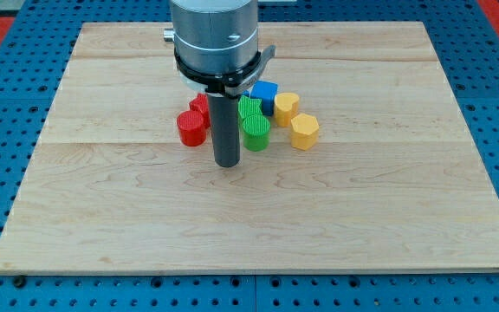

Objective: Separate the blue triangle and green star from the group of blocks

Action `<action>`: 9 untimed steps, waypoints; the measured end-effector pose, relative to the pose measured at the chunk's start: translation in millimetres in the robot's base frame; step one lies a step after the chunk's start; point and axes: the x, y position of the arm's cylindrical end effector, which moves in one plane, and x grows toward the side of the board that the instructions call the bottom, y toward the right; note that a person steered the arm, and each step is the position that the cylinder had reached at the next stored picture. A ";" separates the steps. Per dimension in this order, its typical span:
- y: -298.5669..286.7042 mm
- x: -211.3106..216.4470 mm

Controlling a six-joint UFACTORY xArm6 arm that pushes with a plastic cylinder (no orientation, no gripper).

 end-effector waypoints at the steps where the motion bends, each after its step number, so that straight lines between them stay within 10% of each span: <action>1: 0.6 0.0; 9: 54.6 -182.2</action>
